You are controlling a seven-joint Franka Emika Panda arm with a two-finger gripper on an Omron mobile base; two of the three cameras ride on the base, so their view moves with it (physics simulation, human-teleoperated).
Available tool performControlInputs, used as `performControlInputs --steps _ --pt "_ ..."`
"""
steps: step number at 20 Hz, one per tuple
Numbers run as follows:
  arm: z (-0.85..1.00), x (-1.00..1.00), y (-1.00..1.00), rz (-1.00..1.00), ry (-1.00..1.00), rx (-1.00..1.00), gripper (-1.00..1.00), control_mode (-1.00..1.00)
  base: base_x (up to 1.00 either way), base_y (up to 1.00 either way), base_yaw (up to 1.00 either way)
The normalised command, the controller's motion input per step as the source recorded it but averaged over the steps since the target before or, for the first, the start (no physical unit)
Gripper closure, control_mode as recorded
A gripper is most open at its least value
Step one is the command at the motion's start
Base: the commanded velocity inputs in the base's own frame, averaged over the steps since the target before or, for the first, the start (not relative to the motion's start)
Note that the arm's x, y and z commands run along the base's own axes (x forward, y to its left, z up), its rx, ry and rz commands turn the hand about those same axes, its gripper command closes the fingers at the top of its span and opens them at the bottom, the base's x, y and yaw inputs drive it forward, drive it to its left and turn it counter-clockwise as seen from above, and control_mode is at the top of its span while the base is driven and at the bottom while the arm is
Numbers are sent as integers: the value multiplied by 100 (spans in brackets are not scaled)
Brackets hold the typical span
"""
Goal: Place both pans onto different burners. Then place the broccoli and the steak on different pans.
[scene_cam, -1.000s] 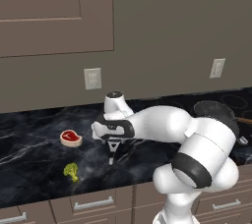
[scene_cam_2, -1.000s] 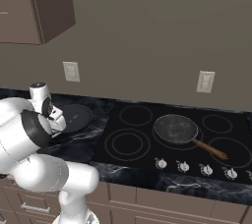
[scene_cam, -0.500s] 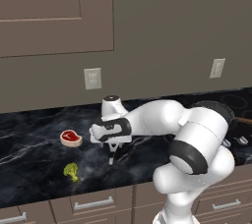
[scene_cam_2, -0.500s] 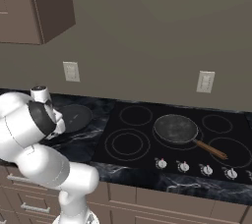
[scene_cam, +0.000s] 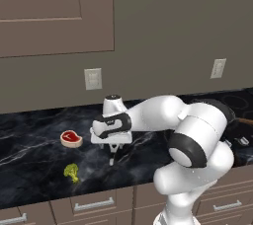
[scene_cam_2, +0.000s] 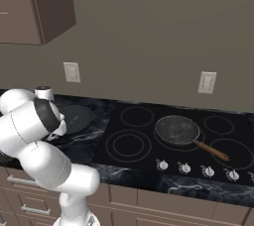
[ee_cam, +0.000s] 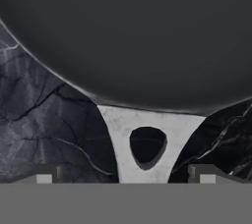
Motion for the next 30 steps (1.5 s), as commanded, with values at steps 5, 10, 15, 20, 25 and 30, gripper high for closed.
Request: performControlInputs --steps 5,10,15,20,25,30 --pt "-1 0 0 0 2 1 -100 -100 0 0 0" --pt "0 -15 0 0 0 -1 -100 -100 0 0 0" --pt "0 -20 -2 0 0 -3 -100 -100 0 0 0" --pt "0 -15 -10 0 -1 -1 -100 -100 0 0 0" --pt "0 3 -11 0 0 0 -100 -100 0 0 0" --pt "-6 11 -1 0 0 0 -100 -100 0 0 0"
